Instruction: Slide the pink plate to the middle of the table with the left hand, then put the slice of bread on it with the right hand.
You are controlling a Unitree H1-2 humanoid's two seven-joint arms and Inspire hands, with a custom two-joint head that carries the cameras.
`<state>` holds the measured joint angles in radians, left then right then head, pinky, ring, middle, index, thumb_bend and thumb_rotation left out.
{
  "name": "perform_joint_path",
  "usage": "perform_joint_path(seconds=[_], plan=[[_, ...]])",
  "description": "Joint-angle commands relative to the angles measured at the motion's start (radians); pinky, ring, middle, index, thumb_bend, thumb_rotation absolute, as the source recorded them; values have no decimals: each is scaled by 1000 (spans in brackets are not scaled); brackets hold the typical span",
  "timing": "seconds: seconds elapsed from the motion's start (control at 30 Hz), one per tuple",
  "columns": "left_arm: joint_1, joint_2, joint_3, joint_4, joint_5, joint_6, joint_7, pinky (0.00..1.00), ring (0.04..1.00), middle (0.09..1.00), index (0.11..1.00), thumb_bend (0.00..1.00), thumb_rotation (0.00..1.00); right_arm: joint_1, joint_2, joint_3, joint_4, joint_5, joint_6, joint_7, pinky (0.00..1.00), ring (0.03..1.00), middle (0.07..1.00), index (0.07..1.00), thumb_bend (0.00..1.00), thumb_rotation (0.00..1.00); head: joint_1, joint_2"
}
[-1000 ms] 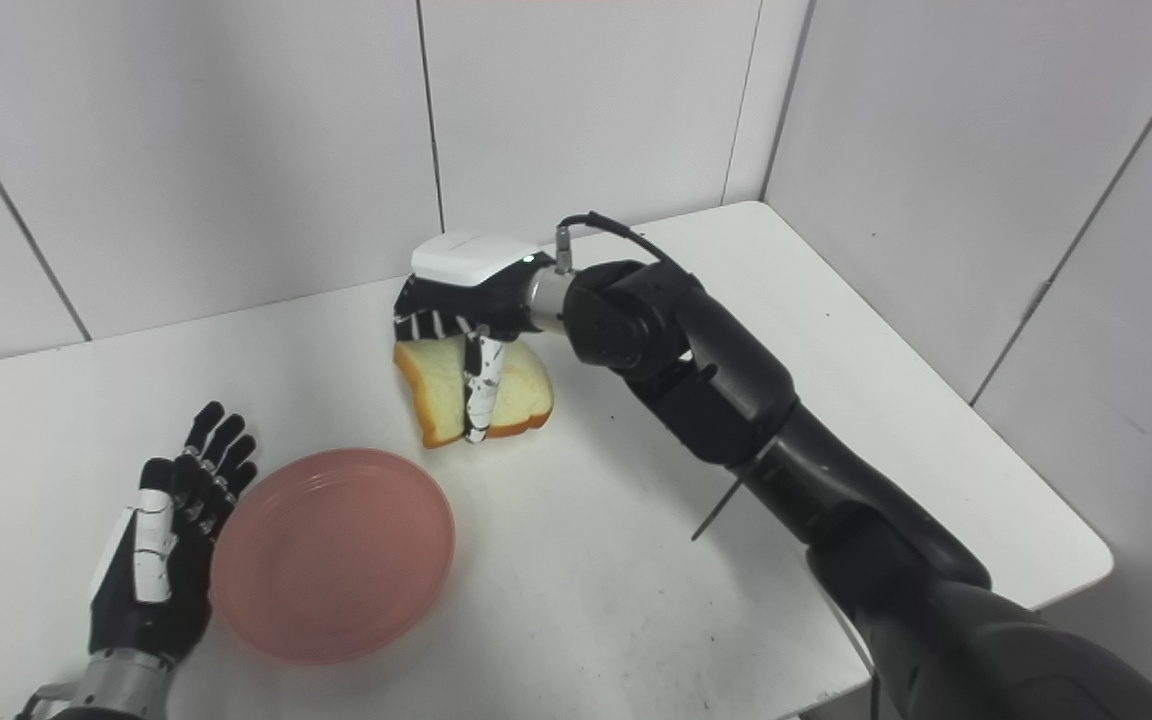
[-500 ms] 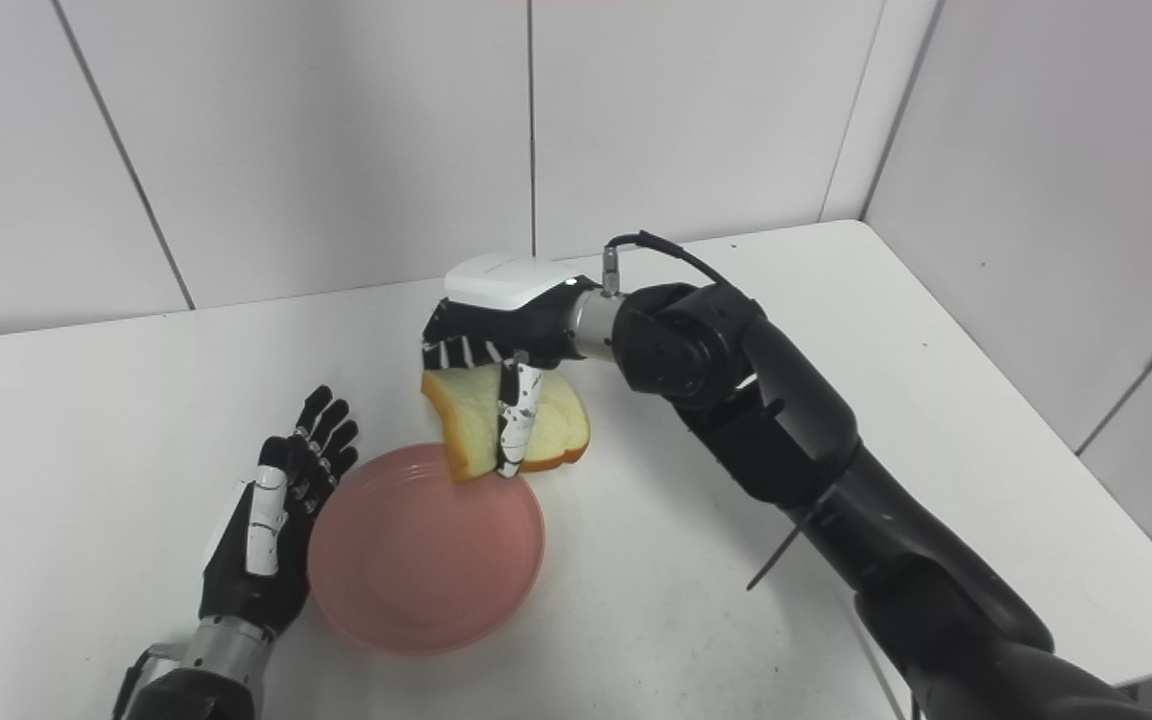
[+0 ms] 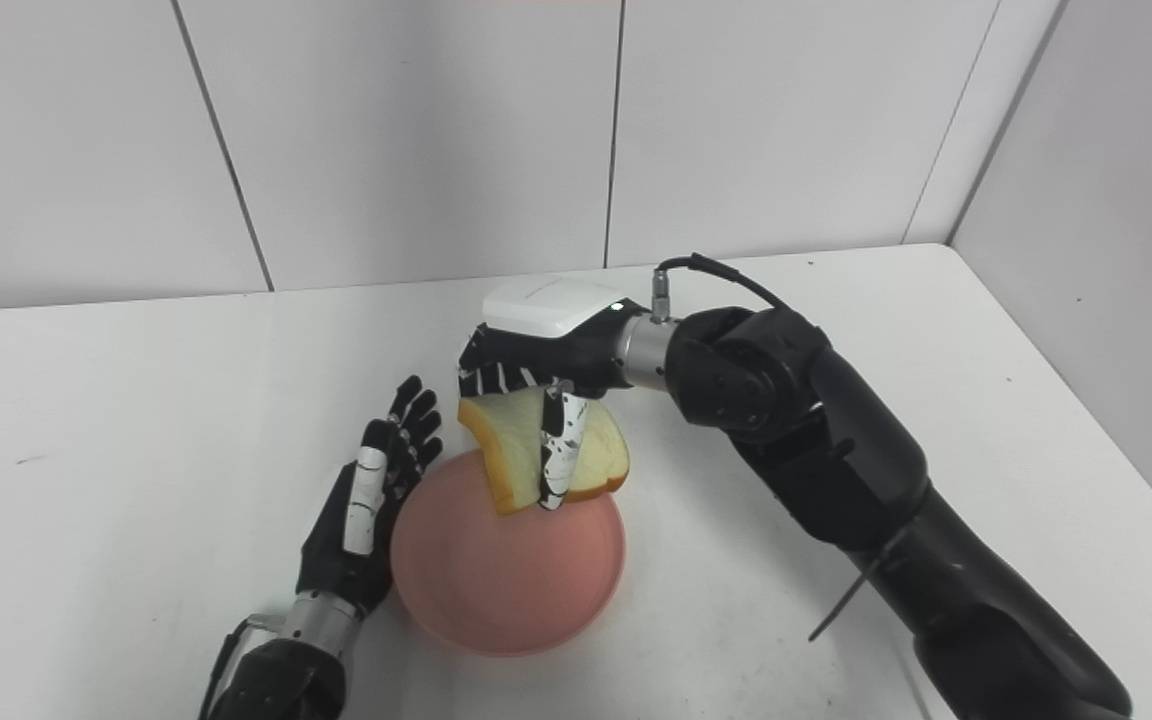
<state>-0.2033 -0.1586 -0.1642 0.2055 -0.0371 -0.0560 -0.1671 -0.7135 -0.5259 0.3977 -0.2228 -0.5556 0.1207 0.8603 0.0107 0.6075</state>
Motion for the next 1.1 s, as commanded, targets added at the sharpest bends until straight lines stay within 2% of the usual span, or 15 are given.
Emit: perform_joint_path(seconds=[0.0,0.1,0.33,0.63,0.73,1.07], plan=[[18,-13,-10,37,9,-7,12,1000,1000,1000,991,771,1000,-28,-14,-10,-26,16,-22,-5,384,457,500,475,529,0,12,4],[12,-23,-12,48,24,-26,29,1000,1000,1000,988,763,1000,-16,-11,0,-7,39,-59,-12,399,469,509,467,528,0,34,14],[6,-43,-13,41,36,-5,58,1000,1000,1000,991,766,1000,0,-14,19,34,50,-147,-35,378,445,497,478,529,0,54,34],[-7,-46,-19,44,45,-6,81,1000,1000,1000,993,774,1000,21,-28,21,38,50,-190,-29,420,477,507,469,528,0,63,54],[-9,-47,-20,43,42,-3,85,1000,1000,1000,986,783,1000,29,-32,22,40,45,-199,-29,395,455,489,486,529,0,64,58],[-9,-54,-24,13,38,16,96,1000,999,992,979,780,1000,62,-25,40,37,34,-182,-9,381,446,472,503,529,0,61,83]])
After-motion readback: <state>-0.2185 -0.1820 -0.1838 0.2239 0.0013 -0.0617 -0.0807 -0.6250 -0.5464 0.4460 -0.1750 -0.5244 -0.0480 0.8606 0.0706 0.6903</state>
